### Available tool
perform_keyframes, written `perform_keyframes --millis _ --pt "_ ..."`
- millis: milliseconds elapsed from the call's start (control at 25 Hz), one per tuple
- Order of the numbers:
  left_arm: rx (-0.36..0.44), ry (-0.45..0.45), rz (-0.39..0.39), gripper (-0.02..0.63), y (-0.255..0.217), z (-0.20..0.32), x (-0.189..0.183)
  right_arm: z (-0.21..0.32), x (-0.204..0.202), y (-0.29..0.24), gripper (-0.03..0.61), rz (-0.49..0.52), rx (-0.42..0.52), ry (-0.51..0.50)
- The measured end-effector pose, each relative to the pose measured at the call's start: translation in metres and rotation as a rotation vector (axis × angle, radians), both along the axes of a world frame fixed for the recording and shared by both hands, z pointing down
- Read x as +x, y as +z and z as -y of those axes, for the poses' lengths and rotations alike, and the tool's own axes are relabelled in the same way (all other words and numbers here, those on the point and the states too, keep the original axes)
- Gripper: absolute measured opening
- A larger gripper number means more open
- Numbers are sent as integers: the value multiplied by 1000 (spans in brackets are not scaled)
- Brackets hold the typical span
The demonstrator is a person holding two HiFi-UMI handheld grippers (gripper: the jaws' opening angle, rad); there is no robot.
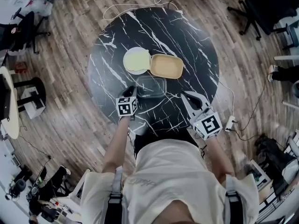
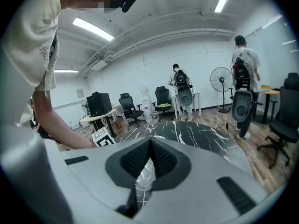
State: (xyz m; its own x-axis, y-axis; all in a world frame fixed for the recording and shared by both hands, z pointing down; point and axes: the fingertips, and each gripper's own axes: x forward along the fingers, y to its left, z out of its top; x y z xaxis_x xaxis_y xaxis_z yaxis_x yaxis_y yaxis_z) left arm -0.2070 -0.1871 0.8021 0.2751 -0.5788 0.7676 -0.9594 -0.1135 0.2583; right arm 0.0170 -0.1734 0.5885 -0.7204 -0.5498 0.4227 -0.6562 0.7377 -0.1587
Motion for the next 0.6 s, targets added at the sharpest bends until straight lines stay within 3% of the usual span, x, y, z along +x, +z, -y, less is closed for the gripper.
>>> perform_keyframes --millis 280,600 --pt "-7 25 -27 104 -3 5 5 2 -1 3 6 4 -6 3" --pt "-39 28 -4 104 3 1 7 1 3 1 6 4 -10 7"
